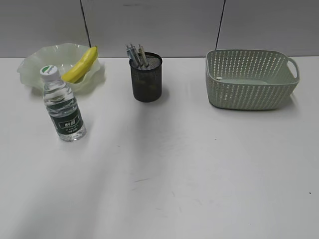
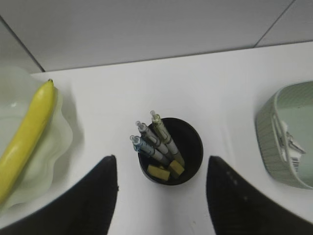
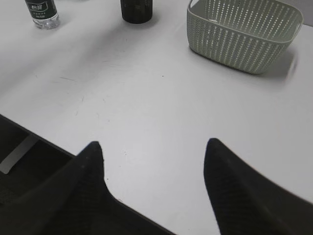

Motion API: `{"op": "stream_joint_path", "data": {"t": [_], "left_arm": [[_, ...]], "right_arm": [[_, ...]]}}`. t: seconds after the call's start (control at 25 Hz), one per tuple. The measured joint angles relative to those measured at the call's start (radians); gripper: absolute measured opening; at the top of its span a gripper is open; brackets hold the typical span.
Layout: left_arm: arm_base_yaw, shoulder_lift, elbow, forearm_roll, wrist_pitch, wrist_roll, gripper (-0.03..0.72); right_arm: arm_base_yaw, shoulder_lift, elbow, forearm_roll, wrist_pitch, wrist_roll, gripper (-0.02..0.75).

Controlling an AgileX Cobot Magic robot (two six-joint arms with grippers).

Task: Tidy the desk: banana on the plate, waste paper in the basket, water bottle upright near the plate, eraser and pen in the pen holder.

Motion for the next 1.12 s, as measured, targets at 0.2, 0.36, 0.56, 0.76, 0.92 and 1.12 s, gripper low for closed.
{"op": "stream_joint_path", "data": {"t": [0.2, 0.36, 0.56, 0.76, 0.92, 1.12], "left_arm": [[-0.009, -0.121, 0.0, -0.033, 0.005, 0.058, 0.413], [-0.036, -0.244, 0.018, -0.037, 0.005, 0.1, 0.409], [-0.081, -0.441, 0.144, -0.037, 0.005, 0.128, 0.409], [-0.11, -0.667, 0.412, -0.039, 0.004, 0.144, 0.409], [-0.113, -0.864, 0.694, -0.039, 0.004, 0.144, 0.408], [-0.114, -1.128, 1.058, -0.04, 0.006, 0.145, 0.408]], "right_arm": [[0.0, 0.0, 0.0, 0.0, 0.0, 0.0, 0.509], [0.0, 0.0, 0.0, 0.0, 0.0, 0.0, 0.509], [0.0, 0.0, 0.0, 0.0, 0.0, 0.0, 0.509], [0.0, 0.0, 0.0, 0.0, 0.0, 0.0, 0.509], [0.0, 0.0, 0.0, 0.0, 0.0, 0.0, 0.509], [0.0, 0.0, 0.0, 0.0, 0.0, 0.0, 0.509]]}}
